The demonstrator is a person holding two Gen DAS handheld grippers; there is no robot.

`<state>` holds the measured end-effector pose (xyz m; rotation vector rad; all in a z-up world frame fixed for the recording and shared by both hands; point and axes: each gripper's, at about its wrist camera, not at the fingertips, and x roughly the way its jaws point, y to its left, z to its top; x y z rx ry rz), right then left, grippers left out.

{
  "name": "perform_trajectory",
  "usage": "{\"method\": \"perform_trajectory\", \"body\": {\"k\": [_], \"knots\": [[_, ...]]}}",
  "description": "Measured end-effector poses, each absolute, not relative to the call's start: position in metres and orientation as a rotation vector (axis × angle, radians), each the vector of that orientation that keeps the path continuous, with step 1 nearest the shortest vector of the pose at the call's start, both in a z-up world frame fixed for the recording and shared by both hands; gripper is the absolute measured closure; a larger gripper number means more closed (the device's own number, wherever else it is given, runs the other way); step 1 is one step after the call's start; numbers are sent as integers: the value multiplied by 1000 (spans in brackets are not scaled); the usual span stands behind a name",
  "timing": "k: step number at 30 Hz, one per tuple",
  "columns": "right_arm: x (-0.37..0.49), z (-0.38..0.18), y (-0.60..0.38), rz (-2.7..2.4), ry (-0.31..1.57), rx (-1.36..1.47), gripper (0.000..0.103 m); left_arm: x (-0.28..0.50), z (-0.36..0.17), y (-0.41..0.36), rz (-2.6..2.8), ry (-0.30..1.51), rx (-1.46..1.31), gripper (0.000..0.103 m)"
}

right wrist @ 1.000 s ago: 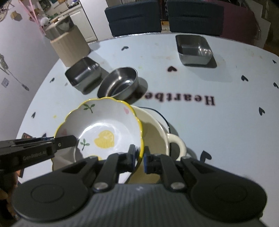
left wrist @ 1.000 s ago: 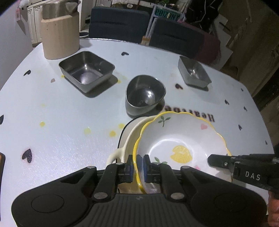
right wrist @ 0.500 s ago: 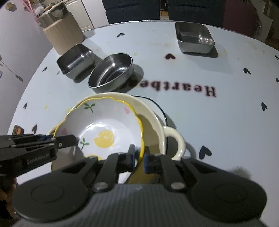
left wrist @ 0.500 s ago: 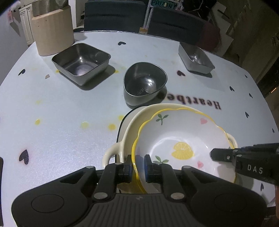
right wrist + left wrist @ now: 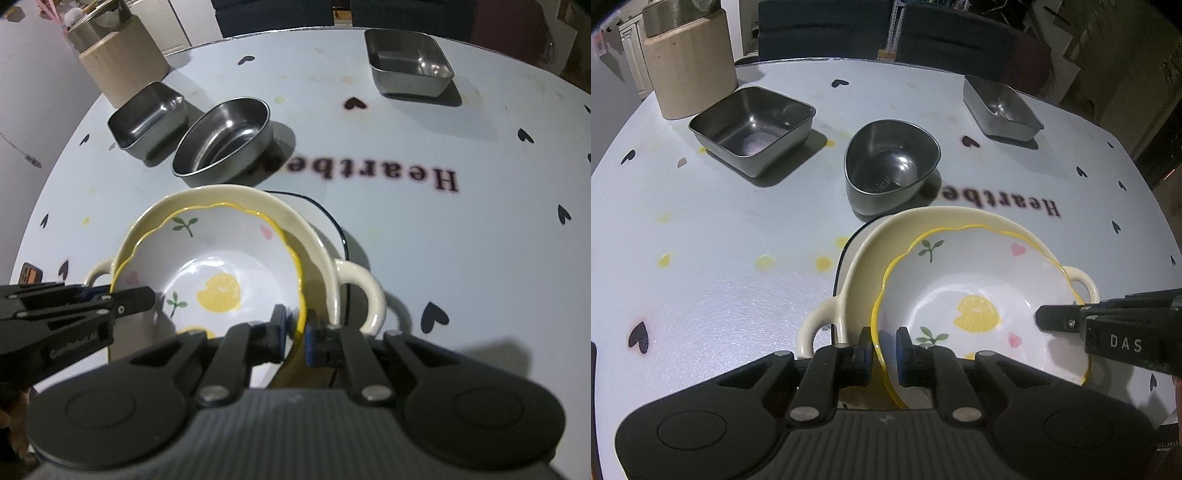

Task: Organize plates and bowls
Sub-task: 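Lower the lemon bowl into the cream bowl with both grippers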

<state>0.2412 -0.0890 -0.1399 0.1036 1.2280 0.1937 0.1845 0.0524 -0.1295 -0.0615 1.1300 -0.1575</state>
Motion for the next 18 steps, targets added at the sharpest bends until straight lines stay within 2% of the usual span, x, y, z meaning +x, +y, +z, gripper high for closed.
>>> {"method": "perform_trajectory", "body": {"k": [14, 18], "knots": [[244, -144, -93, 198, 1250, 147, 92, 187, -127, 61, -162, 1165, -109, 93], [245, -142, -93, 190, 1256, 152, 92, 186, -118, 63, -154, 1126, -90, 93]]}}
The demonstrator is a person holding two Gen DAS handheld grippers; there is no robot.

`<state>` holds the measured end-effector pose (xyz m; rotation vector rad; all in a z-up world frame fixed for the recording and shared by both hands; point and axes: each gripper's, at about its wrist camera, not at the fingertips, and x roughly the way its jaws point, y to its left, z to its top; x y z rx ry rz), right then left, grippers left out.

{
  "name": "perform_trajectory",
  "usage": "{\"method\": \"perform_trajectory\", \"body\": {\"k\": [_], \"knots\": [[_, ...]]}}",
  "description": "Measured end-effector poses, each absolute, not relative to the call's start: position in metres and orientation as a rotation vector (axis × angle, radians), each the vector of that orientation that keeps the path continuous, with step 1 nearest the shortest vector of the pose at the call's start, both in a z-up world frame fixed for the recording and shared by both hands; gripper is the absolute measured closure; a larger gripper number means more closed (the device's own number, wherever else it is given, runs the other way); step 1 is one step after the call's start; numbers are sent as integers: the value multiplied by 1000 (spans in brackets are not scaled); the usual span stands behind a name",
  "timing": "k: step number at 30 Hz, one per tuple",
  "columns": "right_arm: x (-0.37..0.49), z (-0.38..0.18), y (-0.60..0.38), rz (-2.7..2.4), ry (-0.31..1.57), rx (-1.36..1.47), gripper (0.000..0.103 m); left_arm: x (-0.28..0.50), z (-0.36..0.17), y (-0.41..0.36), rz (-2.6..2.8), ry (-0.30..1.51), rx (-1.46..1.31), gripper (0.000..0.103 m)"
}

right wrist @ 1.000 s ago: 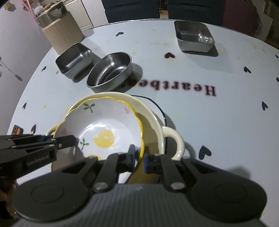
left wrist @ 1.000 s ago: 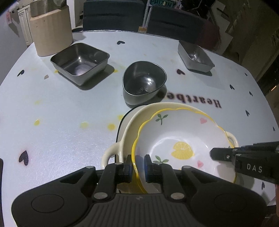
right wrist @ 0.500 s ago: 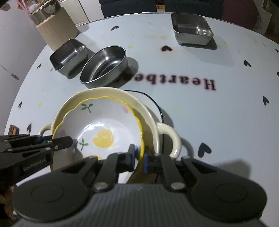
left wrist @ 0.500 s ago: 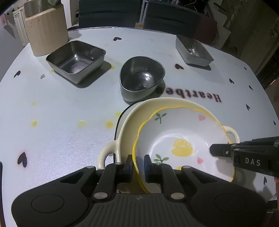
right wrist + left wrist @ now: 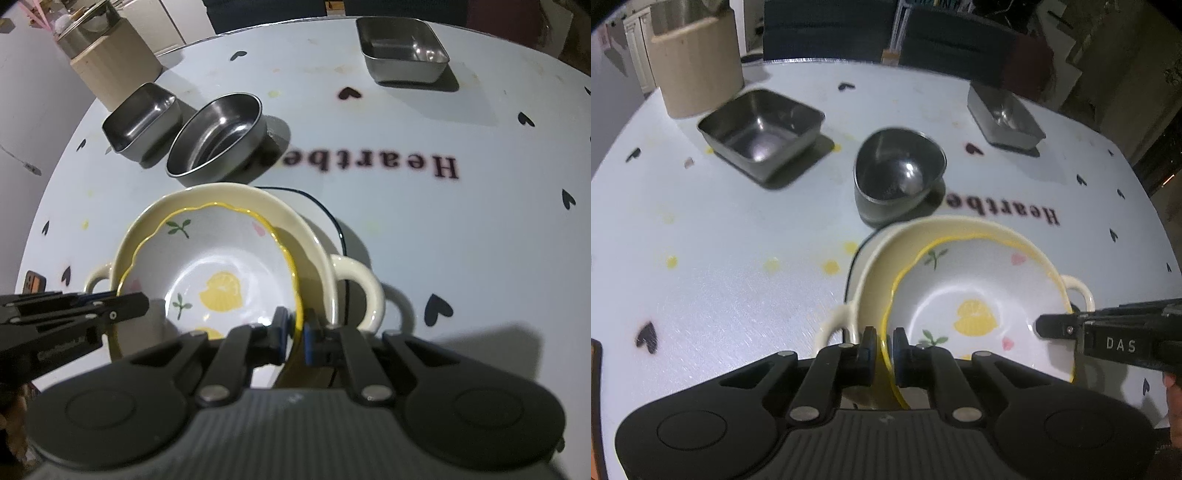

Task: Organize plates and bowls
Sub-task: 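Lower the lemon bowl into the cream bowl with both grippers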

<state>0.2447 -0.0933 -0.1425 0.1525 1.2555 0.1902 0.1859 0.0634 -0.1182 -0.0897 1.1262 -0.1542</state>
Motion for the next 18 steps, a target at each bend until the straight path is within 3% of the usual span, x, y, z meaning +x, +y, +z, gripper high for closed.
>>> {"method": "perform_trajectory", "body": {"k": [18], "knots": [[235, -133, -94, 224, 1204, 108, 95, 183, -117, 65, -165, 1131, -79, 95]]}}
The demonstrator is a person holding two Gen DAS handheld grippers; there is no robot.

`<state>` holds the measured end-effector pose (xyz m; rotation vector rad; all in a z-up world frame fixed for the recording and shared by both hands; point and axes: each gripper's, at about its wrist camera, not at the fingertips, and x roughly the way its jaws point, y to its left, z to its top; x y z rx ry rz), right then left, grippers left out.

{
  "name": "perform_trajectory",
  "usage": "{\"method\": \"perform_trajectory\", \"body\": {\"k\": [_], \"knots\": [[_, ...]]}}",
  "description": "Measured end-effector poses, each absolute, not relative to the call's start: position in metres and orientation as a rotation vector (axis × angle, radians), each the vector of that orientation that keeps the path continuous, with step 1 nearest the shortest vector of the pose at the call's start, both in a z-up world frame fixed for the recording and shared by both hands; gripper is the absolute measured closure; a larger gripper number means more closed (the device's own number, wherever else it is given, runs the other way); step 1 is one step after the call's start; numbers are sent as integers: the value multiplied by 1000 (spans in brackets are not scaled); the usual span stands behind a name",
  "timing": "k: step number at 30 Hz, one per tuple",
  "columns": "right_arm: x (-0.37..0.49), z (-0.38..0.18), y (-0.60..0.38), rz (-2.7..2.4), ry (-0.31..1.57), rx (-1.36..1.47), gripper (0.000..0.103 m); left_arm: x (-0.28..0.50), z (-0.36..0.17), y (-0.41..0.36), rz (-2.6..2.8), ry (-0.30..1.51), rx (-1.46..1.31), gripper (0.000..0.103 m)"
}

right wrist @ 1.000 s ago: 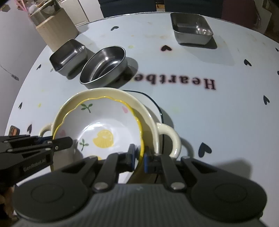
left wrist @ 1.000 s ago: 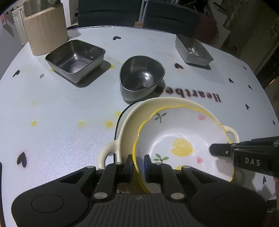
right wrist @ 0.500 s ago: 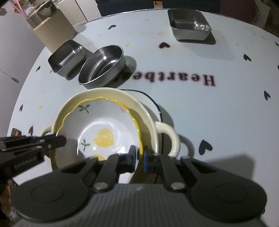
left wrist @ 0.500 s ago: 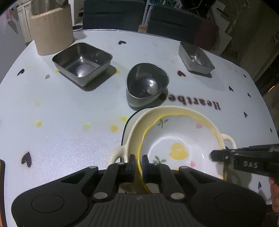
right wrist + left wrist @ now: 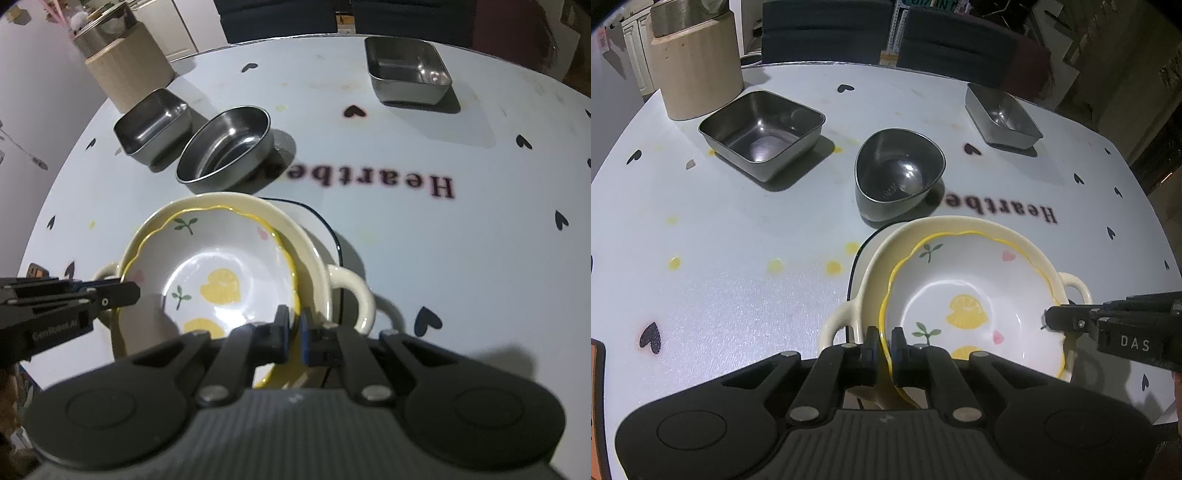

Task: Organize plates and bowls
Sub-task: 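Lower the lemon bowl into the cream bowl with both grippers, then open both grippers to release the lemon bowl inside the cream bowl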

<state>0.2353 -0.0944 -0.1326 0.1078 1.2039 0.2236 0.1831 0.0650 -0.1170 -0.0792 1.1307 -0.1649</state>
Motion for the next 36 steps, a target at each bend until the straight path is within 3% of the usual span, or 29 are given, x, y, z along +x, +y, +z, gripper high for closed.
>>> {"method": "perform_trajectory", "body": {"k": [13, 15, 21, 26, 31, 36], "knots": [[224, -123, -105, 262, 1165, 124, 91, 173, -102, 65, -154, 1098, -43, 94], [219, -120, -107, 275, 1151, 119, 85, 171, -98, 68, -153, 1091, -51, 93], [209, -108, -113, 289, 1098, 107, 59, 163, -85, 73, -145, 1059, -53, 64], [199, -94, -117, 301, 1020, 109, 43, 159, -67, 76, -130, 997, -59, 29], [194, -82, -123, 295, 923, 122, 22, 159, -48, 83, -82, 886, -64, 11], [199, -73, -128, 292, 860, 173, 6, 165, -42, 93, -48, 811, -63, 3]]}}
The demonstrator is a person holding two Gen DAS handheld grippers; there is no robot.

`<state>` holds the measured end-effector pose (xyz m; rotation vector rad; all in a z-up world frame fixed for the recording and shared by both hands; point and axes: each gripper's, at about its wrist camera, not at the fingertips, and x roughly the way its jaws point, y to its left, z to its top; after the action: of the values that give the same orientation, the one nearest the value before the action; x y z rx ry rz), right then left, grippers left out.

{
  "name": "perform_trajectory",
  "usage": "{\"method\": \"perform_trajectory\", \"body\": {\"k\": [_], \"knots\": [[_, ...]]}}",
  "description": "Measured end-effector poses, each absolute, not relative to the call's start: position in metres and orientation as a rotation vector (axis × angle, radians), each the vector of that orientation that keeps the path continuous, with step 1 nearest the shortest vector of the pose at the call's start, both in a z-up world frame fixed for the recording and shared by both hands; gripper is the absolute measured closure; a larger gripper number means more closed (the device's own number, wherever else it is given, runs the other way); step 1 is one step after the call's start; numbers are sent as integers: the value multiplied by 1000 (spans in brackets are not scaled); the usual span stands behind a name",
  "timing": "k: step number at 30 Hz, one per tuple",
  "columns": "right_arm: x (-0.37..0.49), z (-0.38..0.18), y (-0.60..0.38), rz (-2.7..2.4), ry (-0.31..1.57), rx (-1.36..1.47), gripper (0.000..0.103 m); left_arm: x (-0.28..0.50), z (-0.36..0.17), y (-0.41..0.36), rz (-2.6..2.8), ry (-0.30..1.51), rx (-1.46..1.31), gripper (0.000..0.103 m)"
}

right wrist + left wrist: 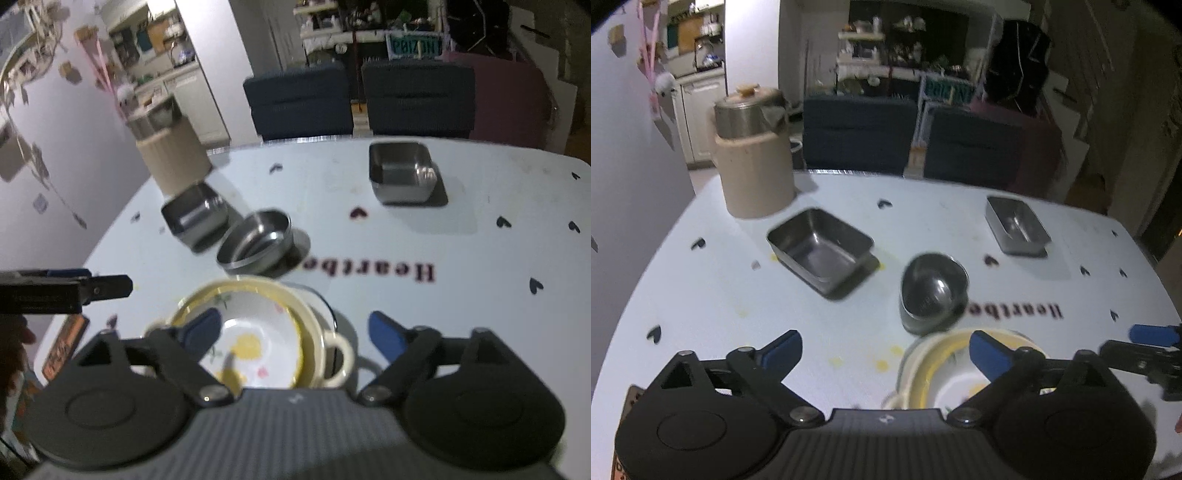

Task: Organize plates and bowls
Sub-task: 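Open both grippers to release the lemon bowl inside the cream bowl, then move both tools toward the stainless steel tray beside the canister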

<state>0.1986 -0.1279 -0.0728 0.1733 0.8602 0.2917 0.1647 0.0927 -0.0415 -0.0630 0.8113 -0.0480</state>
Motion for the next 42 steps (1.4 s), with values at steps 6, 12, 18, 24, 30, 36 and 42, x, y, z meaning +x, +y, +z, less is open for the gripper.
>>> {"method": "perform_trajectory", "body": {"k": [6, 12, 18, 24, 30, 36, 42], "knots": [[210, -66, -122, 305, 791, 220, 0, 182, -38, 110, -22, 736, -71, 1], [236, -66, -107, 323, 753, 303, 0, 211, -32, 131, 10, 651, -42, 0], [269, -79, -89, 335, 800, 447, 0, 253, -33, 153, 38, 602, -12, 0], [302, -100, -66, 382, 891, 612, 14, 297, -56, 159, 30, 633, 94, 2], [332, -123, -45, 386, 955, 784, 35, 337, -83, 165, 14, 671, 186, 15], [359, -144, -20, 367, 1005, 817, 49, 366, -107, 177, -6, 712, 232, 24], [378, -158, 4, 370, 1032, 797, 50, 383, -128, 182, -8, 746, 258, 25]]}}
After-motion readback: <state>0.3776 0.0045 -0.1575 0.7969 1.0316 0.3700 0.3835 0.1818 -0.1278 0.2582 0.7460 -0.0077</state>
